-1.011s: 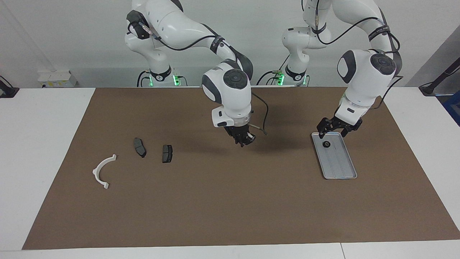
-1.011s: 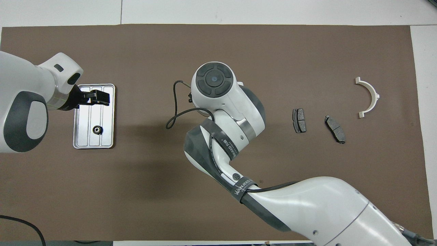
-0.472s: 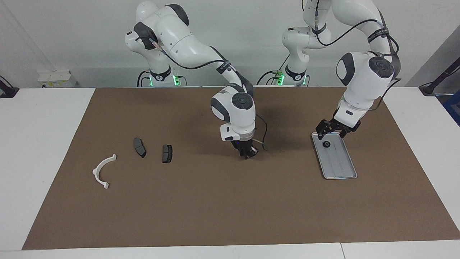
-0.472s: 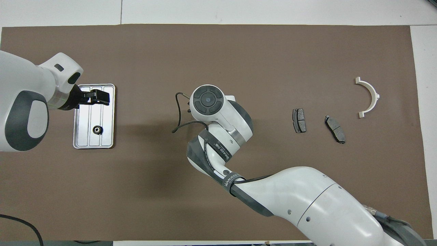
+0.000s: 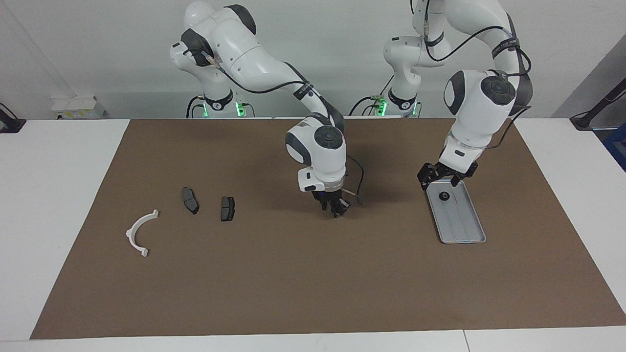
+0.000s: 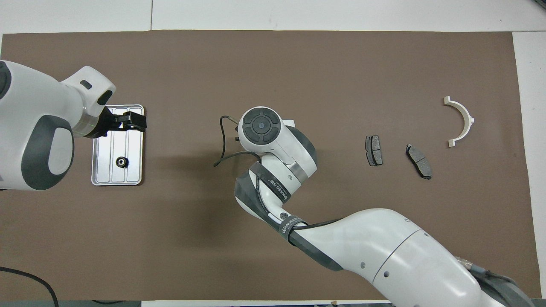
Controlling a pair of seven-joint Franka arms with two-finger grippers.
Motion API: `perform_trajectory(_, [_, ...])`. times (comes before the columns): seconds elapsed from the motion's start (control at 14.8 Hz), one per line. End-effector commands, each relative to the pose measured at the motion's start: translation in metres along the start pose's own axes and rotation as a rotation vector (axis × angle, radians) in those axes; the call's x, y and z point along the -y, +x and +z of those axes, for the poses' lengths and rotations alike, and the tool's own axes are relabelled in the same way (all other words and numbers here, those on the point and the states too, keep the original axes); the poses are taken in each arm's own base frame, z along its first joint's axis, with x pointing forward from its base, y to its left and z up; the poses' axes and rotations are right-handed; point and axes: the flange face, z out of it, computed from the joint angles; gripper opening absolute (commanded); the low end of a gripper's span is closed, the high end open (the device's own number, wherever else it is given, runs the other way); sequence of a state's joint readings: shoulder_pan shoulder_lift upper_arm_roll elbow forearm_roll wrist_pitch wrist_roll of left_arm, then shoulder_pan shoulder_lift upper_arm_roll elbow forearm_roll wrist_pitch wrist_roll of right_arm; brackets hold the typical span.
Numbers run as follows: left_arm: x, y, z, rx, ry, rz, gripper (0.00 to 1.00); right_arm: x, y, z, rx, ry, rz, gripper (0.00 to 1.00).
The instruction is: Pick bearing gear from pile to tray
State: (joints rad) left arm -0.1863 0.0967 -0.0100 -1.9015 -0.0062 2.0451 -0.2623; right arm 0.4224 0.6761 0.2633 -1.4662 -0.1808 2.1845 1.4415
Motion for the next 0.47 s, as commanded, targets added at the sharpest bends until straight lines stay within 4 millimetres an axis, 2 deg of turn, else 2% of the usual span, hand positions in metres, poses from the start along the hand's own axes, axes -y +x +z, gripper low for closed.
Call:
perform_trajectory(0.0, [-0.013,0.004,-0.006,-0.022,0.013,-0.054,1.00,0.000,0.032,-0.041,-0.023,-0.045,0.042,1.00])
perform_trajectory(0.07, [-0.022,0.003,-0.004,-0.022,0.014,-0.070,1.00,0.001,0.051,-0.061,-0.025,-0.036,0.059,1.00])
perform_trajectory(0.27, [-0.069,-0.007,-0.001,-0.032,0.003,-0.090,1.00,-0.012,0.092,-0.096,-0.026,-0.025,0.022,1.00])
perform_trajectory(0.4, [-0.109,-0.016,0.017,-0.025,0.000,-0.086,1.00,-0.026,0.123,-0.116,-0.032,-0.008,-0.034,1.00])
